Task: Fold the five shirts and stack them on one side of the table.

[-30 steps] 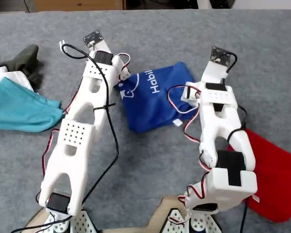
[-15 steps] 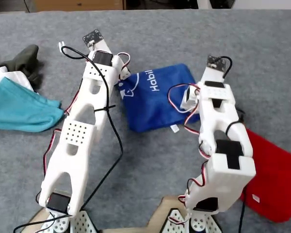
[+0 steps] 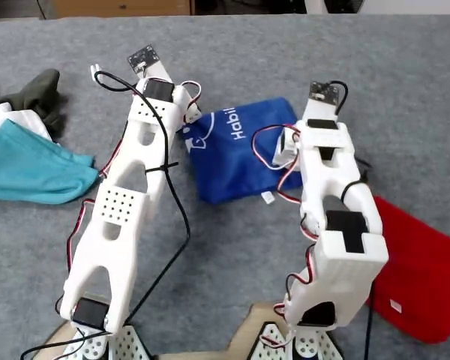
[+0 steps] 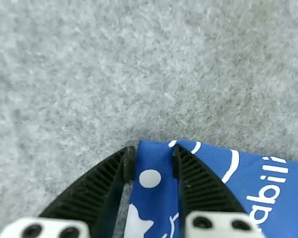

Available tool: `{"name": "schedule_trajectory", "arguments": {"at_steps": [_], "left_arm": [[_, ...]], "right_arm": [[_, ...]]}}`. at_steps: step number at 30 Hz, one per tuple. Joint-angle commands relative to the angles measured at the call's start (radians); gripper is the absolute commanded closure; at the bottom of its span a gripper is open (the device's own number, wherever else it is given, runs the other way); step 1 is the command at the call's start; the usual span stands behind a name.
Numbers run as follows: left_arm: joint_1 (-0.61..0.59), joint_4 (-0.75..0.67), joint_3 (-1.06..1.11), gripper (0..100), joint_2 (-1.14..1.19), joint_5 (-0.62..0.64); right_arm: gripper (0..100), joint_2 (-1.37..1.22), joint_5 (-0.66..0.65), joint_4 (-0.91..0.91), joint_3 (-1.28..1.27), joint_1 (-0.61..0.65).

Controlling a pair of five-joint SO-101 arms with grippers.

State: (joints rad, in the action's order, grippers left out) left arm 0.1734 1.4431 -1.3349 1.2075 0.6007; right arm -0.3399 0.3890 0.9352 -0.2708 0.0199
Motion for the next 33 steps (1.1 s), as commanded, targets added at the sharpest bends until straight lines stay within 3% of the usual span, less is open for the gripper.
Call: {"name": "schedule_trajectory", "arguments": {"at_steps": [1, 11, 16, 33], "left_arm": [[-0.015, 0.005, -0.041, 86, -0.016, 0.005], [-0.015, 0.005, -0.041, 86, -0.016, 0.005], [-0.015, 0.005, -0.041, 86, -0.016, 0.005], [-0.015, 0.005, -0.041, 86, -0.016, 0.005]], "right_arm": [[82.2, -0.004, -0.002, 0.0, 0.03, 0.065], [83.2, -0.082, -0.002, 0.009, 0.084, 0.065], [99.1, -0.131, -0.005, 0.055, 0.147, 0.062], [99.4, -0.015, -0.009, 0.086, 0.171, 0.065]]}}
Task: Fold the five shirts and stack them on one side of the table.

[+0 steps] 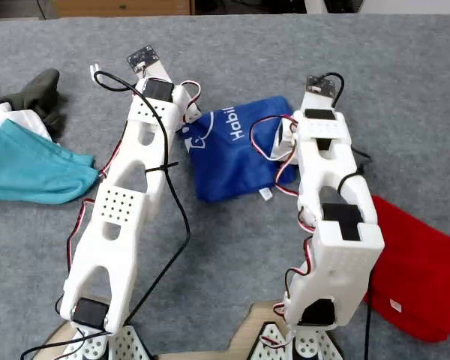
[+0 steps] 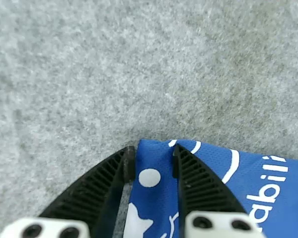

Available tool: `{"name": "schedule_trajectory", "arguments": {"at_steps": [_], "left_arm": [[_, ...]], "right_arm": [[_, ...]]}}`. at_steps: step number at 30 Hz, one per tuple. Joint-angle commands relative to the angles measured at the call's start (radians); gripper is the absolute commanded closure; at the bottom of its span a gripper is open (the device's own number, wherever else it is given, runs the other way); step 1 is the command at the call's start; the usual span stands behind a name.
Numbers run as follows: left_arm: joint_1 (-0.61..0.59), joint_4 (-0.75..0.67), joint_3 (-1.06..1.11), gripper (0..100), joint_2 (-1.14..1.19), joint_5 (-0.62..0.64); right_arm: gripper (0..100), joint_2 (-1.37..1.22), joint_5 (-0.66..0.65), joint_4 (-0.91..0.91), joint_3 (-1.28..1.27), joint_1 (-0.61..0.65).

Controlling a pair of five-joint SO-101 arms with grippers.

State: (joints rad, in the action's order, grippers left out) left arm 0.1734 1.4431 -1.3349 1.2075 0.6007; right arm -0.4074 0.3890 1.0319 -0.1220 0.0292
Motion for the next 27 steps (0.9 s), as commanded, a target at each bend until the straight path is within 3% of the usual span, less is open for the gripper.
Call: {"name": "schedule_trajectory", "arguments": {"at_steps": [1, 11, 19, 27], "left_arm": [[-0.015, 0.005, -0.041, 86, -0.016, 0.005], [-0.014, 0.028, -0.06, 86, -0.027, 0.009], [0.038, 0.138, -0.348, 86, -0.025, -0.052], [0.023, 0.222, -0.338, 86, -0.162, -0.146]], "right_arm": [[99.4, 0.054, -0.009, -0.011, 0.022, 0.058], [99.4, 0.081, -0.008, -0.005, 0.031, 0.101], [99.4, 0.268, -0.011, 0.083, 0.024, -0.047], [99.4, 0.464, -0.014, 0.238, 0.024, -0.202]]}}
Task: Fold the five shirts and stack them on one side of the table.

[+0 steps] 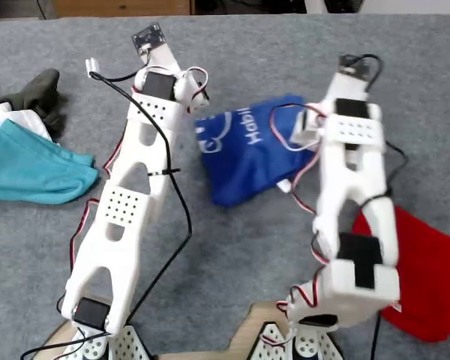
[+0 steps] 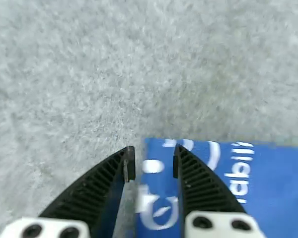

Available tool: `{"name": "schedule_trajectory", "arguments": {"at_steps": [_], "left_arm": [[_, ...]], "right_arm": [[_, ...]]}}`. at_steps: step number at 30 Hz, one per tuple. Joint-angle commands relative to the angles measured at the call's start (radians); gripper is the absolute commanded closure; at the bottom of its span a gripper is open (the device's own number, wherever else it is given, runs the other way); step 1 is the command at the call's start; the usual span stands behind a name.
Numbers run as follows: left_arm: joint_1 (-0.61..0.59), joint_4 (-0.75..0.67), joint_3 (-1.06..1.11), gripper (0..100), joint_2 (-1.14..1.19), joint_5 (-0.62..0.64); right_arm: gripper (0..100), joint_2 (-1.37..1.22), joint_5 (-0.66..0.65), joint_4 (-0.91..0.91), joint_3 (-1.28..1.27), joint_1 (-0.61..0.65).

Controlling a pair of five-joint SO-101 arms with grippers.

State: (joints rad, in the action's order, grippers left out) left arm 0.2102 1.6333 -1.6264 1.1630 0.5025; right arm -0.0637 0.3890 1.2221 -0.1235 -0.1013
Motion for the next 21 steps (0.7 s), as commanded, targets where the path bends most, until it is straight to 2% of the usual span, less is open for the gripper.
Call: {"name": "schedule_trajectory", "arguments": {"at_steps": [1, 9, 21], "left_arm": [[-0.025, 0.04, -0.046, 86, -0.136, -0.06], [-0.13, 0.124, -0.041, 86, -0.295, -0.163], [-0.241, 0.127, -0.04, 86, -0.392, -0.272]], "right_arm": [[99.4, 0.142, -0.02, 0.066, 0.025, -0.097], [99.4, 0.262, -0.126, 0.233, 0.024, -0.346], [99.4, 0.277, -0.509, 0.414, 0.025, -0.871]]}}
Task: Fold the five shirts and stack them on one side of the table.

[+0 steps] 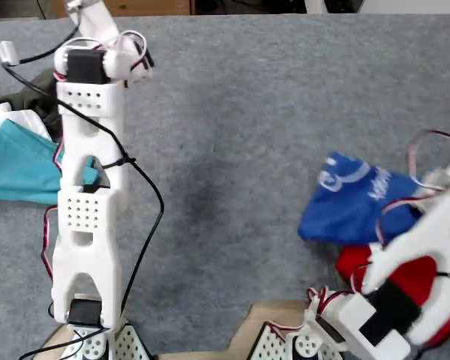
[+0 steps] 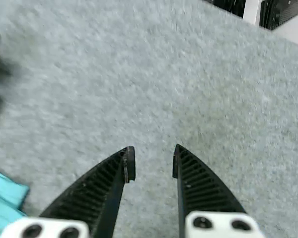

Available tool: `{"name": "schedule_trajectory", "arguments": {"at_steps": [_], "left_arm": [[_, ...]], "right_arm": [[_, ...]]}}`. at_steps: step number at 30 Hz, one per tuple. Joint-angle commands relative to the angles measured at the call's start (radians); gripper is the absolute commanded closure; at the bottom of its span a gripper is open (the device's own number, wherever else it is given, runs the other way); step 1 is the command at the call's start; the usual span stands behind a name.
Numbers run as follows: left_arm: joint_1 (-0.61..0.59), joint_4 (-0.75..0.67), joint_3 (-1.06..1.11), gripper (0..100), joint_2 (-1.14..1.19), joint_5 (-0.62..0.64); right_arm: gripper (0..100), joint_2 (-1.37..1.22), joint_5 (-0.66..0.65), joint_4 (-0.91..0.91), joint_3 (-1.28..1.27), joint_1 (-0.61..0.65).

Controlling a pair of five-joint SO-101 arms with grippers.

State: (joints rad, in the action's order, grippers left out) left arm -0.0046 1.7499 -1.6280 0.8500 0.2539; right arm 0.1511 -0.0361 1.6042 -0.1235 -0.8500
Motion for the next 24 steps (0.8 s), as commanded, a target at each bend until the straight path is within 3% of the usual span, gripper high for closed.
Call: {"name": "schedule_trajectory", "arguments": {"at_steps": [1, 9, 17, 24], "left_arm": [[-0.035, 0.011, -0.038, 86, -0.088, -0.031], [-0.104, 0.011, -0.038, 86, -0.136, -0.098], [-0.157, 0.011, -0.032, 86, -0.136, -0.137], [-0.17, 0.012, 0.123, 86, -0.249, -0.181]], "right_arm": [[99.4, 0.062, -0.114, 0.038, 0.025, -0.163], [99.4, 0.062, -0.341, 0.037, 0.033, -0.481], [98.3, 0.062, -0.359, 0.038, 0.031, -0.526], [75.3, 0.079, -0.437, 0.114, 0.044, -0.526]]}}
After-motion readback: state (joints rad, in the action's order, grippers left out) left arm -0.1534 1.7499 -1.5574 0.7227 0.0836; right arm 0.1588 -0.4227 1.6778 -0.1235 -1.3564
